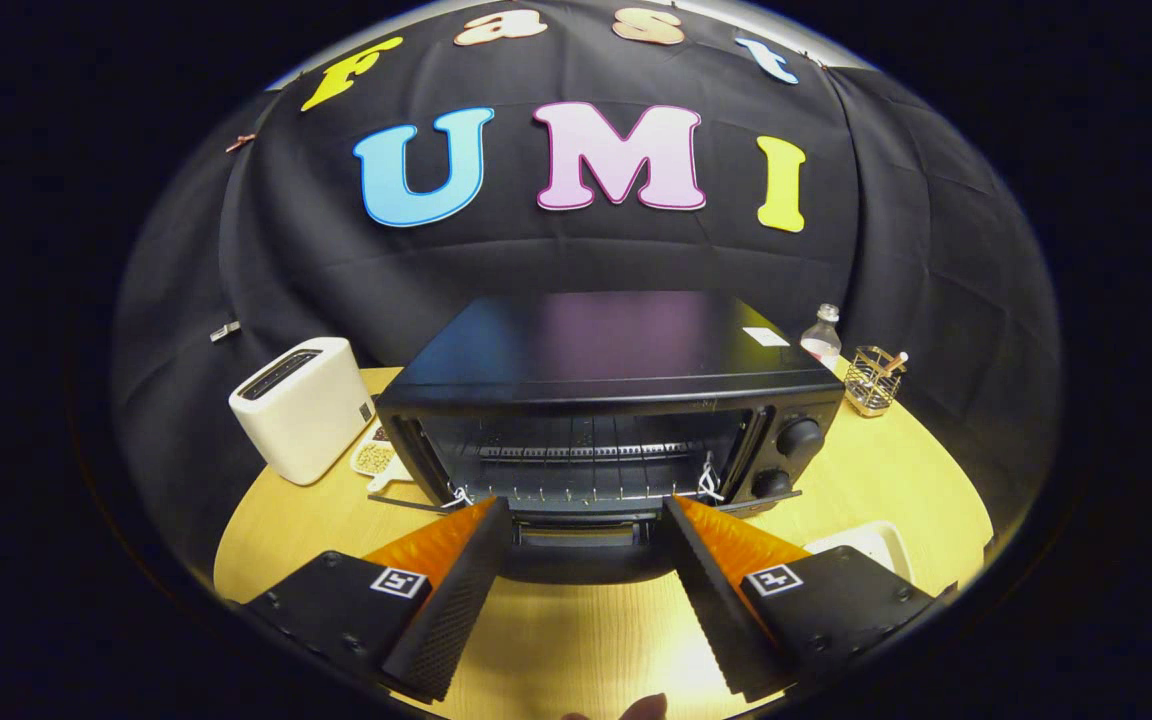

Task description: Open the toaster oven, put the food inside, and close the toaster oven door.

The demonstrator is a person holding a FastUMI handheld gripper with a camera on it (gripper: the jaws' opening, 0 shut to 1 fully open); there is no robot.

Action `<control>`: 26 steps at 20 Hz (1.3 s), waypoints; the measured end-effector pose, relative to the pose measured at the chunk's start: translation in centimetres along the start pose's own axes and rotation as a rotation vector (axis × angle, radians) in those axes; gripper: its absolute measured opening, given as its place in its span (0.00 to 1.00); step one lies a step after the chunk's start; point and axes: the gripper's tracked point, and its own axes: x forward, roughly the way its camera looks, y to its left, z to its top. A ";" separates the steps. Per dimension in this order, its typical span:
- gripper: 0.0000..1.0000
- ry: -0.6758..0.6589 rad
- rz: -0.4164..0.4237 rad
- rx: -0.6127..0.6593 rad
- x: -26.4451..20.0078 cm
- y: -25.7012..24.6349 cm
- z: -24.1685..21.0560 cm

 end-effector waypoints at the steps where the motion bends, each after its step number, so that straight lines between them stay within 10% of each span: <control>1: 0.99 0.008 -0.004 -0.006 -0.2 0.0 -0.7; 20: 1.00 0.337 0.020 -0.021 -1.4 -0.2 -13.3; 26: 1.00 0.318 0.106 0.033 -2.8 -0.2 -11.2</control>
